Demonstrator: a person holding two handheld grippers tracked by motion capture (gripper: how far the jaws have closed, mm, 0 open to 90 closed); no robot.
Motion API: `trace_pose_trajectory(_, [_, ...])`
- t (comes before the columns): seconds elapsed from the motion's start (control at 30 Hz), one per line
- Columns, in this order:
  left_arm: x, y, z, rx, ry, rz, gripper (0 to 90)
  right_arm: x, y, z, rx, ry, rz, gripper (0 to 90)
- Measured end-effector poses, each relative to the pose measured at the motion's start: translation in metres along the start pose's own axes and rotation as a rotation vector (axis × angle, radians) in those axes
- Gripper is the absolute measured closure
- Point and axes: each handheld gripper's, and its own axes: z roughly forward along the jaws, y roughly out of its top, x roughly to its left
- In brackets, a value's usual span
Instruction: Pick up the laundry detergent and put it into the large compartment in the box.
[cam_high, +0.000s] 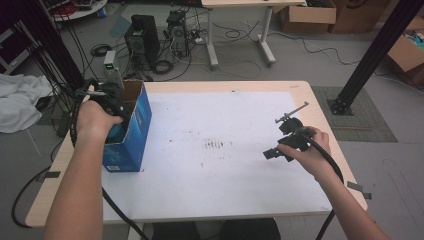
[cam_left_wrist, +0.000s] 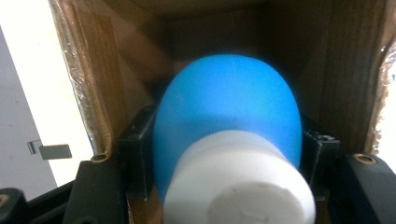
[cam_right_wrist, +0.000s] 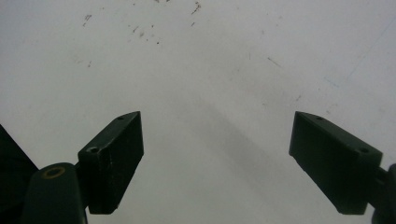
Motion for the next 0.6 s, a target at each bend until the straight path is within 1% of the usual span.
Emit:
trace_pose_trajectory(0.07, [0.0002, 0.0000, -0.0001, 0.002, 0.000, 0.002, 37.3, -0.0005, -0.0005, -0.0001, 0.002, 0.000, 0.003, 17.6])
trace_pose_trajectory(0.1, [0.0002, -0.0001, -0.0002, 0.004, 0.009, -0.001, 37.2, -0.0009, -0.0007, -0.0002, 0.002, -0.001, 0.001, 17.5])
trace_pose_trajectory(0.23, [0.0009, -0.0004, 0.0003, 0.012, 0.010, -0.001, 36.2, -0.0010, -0.0006, -0.0016, -0.002, -0.002, 0.002, 17.5])
trace_pose_trajectory(0.6, [0.0012, -0.0011, -0.0022, 0.001, 0.014, 0.002, 37.2, 0.0006, 0.0007, -0.0019, -0.004, -0.001, -0.001, 17.4])
